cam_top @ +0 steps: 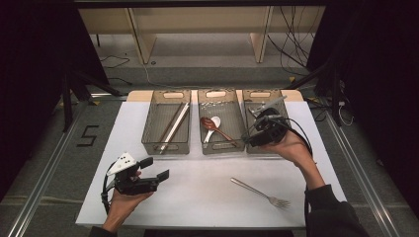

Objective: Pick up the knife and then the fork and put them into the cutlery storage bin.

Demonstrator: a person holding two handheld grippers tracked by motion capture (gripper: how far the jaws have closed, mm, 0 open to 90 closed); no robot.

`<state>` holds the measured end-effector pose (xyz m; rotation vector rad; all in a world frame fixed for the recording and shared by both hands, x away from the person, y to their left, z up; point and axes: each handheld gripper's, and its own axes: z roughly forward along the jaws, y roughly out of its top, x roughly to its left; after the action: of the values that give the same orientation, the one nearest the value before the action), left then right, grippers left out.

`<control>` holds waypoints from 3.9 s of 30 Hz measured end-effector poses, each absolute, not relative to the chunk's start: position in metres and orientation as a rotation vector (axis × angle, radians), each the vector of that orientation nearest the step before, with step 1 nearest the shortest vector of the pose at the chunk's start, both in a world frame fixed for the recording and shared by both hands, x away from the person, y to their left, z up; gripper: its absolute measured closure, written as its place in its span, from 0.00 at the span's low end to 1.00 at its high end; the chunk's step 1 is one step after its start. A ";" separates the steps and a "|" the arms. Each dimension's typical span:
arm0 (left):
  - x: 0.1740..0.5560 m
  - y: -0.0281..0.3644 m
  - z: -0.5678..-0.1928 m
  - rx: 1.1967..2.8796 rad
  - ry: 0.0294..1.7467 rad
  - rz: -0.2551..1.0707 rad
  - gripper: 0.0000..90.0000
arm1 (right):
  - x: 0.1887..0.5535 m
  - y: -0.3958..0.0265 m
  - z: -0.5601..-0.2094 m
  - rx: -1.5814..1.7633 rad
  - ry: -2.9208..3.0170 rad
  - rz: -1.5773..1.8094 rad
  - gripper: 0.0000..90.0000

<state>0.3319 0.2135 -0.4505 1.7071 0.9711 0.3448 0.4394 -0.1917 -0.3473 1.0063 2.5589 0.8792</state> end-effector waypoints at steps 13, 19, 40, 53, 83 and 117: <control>0.332 0.214 -0.451 1.706 0.971 0.347 0.18 | 0.398 -0.189 -0.375 0.957 2.658 0.840 0.34; 0.332 0.214 -0.450 1.705 0.971 0.345 0.18 | 0.389 -0.189 -0.388 0.950 2.708 0.778 0.34; 0.331 0.213 -0.449 1.709 0.961 0.348 0.18 | 0.374 -0.190 -0.428 0.939 2.858 0.462 0.50; 0.330 0.213 -0.449 1.709 0.960 0.346 0.18 | 0.370 -0.186 -0.447 0.893 2.928 0.300 0.71; 0.330 0.212 -0.449 1.711 0.958 0.347 0.18 | 0.367 -0.181 -0.454 0.824 2.970 0.182 0.94; 0.331 0.214 -0.450 1.704 0.966 0.354 0.18 | 0.389 -0.208 -0.398 0.920 2.785 0.533 0.94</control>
<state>0.3308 0.2136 -0.4497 1.7045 0.9655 0.3536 0.3885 -0.2079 -0.3976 0.9195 2.7849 0.5333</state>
